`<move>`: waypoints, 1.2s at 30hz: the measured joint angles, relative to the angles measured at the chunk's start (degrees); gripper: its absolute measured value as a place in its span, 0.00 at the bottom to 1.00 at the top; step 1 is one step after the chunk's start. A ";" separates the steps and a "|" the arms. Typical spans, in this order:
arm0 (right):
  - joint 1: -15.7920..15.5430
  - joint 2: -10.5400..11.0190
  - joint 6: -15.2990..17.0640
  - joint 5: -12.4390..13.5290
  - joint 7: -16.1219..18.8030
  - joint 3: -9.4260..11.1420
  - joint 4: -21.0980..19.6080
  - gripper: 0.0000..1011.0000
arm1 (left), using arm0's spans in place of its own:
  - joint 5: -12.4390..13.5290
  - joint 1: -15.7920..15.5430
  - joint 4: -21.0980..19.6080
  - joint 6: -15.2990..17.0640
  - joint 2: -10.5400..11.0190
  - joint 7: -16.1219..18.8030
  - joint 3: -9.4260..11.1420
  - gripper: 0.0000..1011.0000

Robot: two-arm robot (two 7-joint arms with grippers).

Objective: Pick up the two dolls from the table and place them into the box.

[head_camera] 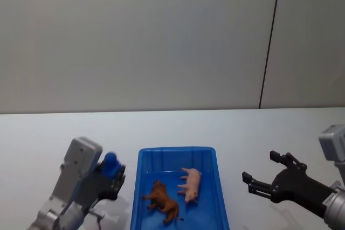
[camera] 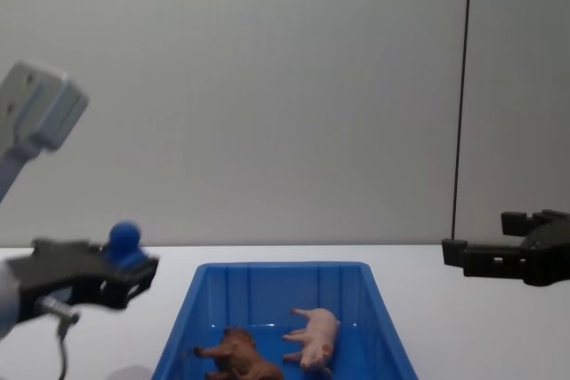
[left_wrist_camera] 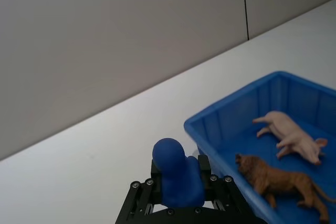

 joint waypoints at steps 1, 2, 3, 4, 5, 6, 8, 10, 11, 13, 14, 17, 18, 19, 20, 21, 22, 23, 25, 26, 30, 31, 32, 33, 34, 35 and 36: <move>0.00 0.00 0.00 0.00 0.00 0.00 0.00 0.99 | 0.26 -0.16 -0.11 0.04 -0.13 -0.08 0.03 0.40; 0.00 0.00 0.00 0.00 0.00 0.00 0.00 0.99 | 0.89 -0.79 -0.46 0.12 -0.67 -0.39 0.19 0.39; 0.00 0.00 0.00 0.00 0.00 0.00 0.00 0.99 | 1.06 -1.03 -0.56 0.14 -0.90 -0.50 0.29 0.38; 0.00 0.00 0.00 0.00 0.00 0.00 0.00 0.99 | 1.44 -1.39 -0.66 0.16 -1.25 -0.75 0.42 0.38; 0.00 0.00 0.00 0.00 0.00 0.00 0.00 0.99 | 1.96 -1.90 -0.75 0.18 -1.77 -1.15 0.62 0.37; 0.00 0.00 0.00 0.00 0.00 0.00 0.00 0.99 | 2.21 -2.18 -0.77 0.18 -2.06 -1.36 0.79 0.39; 0.00 0.00 0.00 0.00 0.00 0.00 0.00 0.99 | 3.03 -2.97 -0.77 0.18 -2.96 -2.16 1.22 0.45; 0.00 0.00 0.00 0.00 0.00 0.00 0.00 0.99 | 3.53 -3.56 -0.72 0.15 -3.63 -2.62 1.55 0.50; 0.00 0.00 0.00 0.00 0.00 0.00 0.00 0.99 | 3.81 -3.82 -0.65 0.10 -3.94 -2.89 1.68 0.53; 0.00 0.00 0.00 0.00 0.00 0.00 0.00 0.99 | 4.46 -4.65 -0.35 -0.09 -4.96 -3.56 2.19 0.61; 0.00 0.00 0.00 0.00 0.00 0.00 0.00 0.99 | 4.83 -5.08 -0.06 -0.25 -5.52 -4.01 2.47 0.63; 0.00 0.00 0.00 0.00 0.00 0.00 0.00 0.99 | 5.37 -5.81 0.34 -0.54 -6.47 -4.78 2.89 0.73; 0.00 0.00 0.00 0.00 0.00 0.00 0.00 0.99 | 5.64 -6.13 0.59 -0.72 -6.87 -5.21 3.15 0.77; 0.00 0.00 0.00 0.00 0.00 0.00 0.00 0.99 | 5.78 -6.37 0.75 -0.81 -7.19 -5.42 3.32 0.79; 0.00 0.00 0.00 0.00 0.00 0.00 0.00 0.99 | 5.88 -6.49 0.84 -0.90 -7.35 -5.58 3.40 0.81; 0.00 0.00 0.00 0.00 0.00 0.00 0.00 0.99 | 6.09 -6.86 1.10 -1.11 -7.84 -5.99 3.64 0.86; 0.00 0.00 0.00 0.00 0.00 0.00 0.00 0.99 | 6.17 -7.01 1.21 -1.20 -8.03 -6.15 3.74 0.88; 0.00 0.00 0.00 0.00 0.00 0.00 0.00 0.99 | 6.25 -7.20 1.33 -1.28 -8.26 -6.29 3.84 0.89; 0.00 0.00 0.00 0.00 0.00 0.00 0.00 0.99 | 6.36 -7.54 1.53 -1.61 -8.67 -6.72 4.00 0.96; 0.00 0.00 0.00 0.00 0.00 0.00 0.00 0.99 | 6.36 -7.64 1.58 -1.71 -8.79 -6.83 4.04 0.98; 0.00 0.00 0.00 0.00 0.00 0.00 0.00 0.99 | 6.37 -8.14 1.82 -2.30 -9.40 -7.32 4.21 0.99; 0.00 0.00 0.00 0.00 0.00 0.00 0.00 0.99 | 6.37 -8.20 1.85 -2.37 -9.48 -7.38 4.23 0.99; 0.00 0.00 0.00 0.00 0.00 0.00 0.00 0.99 | 6.37 -8.25 1.88 -2.42 -9.54 -7.43 4.25 0.99; 0.00 0.00 0.00 0.00 0.00 0.00 0.00 0.99 | 6.37 -8.30 1.91 -2.49 -9.60 -7.50 4.26 0.99; 0.00 0.00 0.00 0.00 0.00 0.00 0.00 0.99 | 6.37 -8.38 1.95 -2.61 -9.72 -7.59 4.29 0.99; 0.00 0.00 0.00 0.00 0.00 0.00 0.00 0.99 | 6.37 -8.42 1.97 -2.67 -9.78 -7.64 4.30 0.99; 0.00 0.00 0.00 0.00 0.00 0.00 0.00 0.99 | 6.37 -8.47 1.98 -2.72 -9.84 -7.68 4.32 0.99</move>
